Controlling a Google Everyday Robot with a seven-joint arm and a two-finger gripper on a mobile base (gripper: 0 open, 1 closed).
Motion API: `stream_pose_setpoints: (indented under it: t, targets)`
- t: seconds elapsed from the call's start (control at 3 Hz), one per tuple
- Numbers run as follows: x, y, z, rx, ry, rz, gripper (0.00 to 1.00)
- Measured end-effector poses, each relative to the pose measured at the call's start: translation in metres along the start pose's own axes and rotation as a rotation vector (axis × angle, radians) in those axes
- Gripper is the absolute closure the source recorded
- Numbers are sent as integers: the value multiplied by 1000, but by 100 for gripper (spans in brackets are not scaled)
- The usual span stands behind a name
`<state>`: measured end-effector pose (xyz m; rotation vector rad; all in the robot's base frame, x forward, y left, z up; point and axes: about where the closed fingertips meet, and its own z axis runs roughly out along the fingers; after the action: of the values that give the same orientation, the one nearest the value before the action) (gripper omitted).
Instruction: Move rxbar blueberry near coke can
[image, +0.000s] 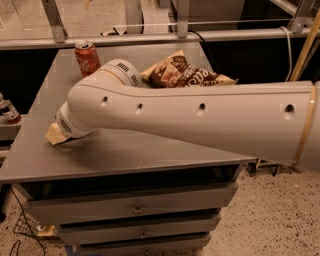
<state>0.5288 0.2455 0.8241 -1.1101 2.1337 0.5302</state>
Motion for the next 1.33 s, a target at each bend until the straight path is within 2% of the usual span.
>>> stream_pose_setpoints:
  t: [0.67, 1.0, 1.33]
  targets:
    - [-1, 1, 1, 4, 5, 6, 87]
    - [-1, 1, 1, 4, 5, 6, 100]
    - [-1, -24, -21, 93, -11, 13, 100]
